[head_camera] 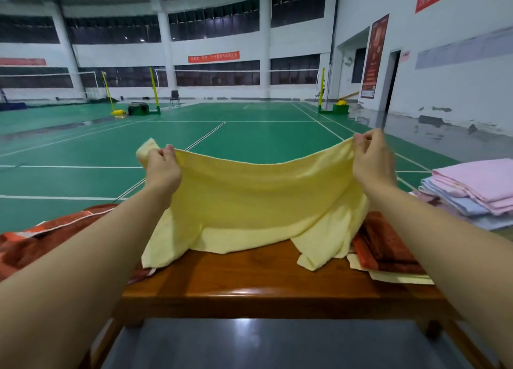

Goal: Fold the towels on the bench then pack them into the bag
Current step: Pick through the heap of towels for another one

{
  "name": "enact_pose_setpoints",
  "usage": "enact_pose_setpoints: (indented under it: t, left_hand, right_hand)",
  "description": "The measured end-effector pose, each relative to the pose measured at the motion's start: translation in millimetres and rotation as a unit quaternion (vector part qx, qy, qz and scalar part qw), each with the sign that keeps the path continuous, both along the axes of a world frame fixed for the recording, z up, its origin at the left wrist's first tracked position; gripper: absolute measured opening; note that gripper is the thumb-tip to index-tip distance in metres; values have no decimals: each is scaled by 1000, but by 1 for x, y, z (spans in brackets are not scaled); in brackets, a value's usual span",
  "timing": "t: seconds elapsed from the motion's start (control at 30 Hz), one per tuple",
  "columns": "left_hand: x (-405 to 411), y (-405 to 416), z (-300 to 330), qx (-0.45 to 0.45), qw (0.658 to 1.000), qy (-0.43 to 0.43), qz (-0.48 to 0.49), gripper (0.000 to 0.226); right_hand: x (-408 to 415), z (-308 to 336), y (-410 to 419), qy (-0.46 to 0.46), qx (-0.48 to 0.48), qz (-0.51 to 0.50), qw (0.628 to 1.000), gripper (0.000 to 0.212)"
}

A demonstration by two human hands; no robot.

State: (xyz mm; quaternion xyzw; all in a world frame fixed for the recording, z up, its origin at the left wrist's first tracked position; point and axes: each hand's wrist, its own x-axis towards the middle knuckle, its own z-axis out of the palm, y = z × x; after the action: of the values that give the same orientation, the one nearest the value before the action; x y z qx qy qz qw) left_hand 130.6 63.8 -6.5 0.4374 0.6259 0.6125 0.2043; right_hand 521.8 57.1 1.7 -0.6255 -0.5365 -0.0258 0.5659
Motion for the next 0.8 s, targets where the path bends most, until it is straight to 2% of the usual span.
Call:
enact_pose_setpoints:
  t: [0.2,0.5,0.8]
  left_hand:
    - [-5,0,26,39,985,-154,-62,28]
    - [0,63,58,56,986,-137,-76,27]
    - [0,76,94,107,988,-82,-78,25]
  right_hand:
    - [16,28,-2,-40,14,8,999,26]
    - [32,57,61,-70,-13,11,997,26]
    - [44,88,73,-102,51,-1,993,29]
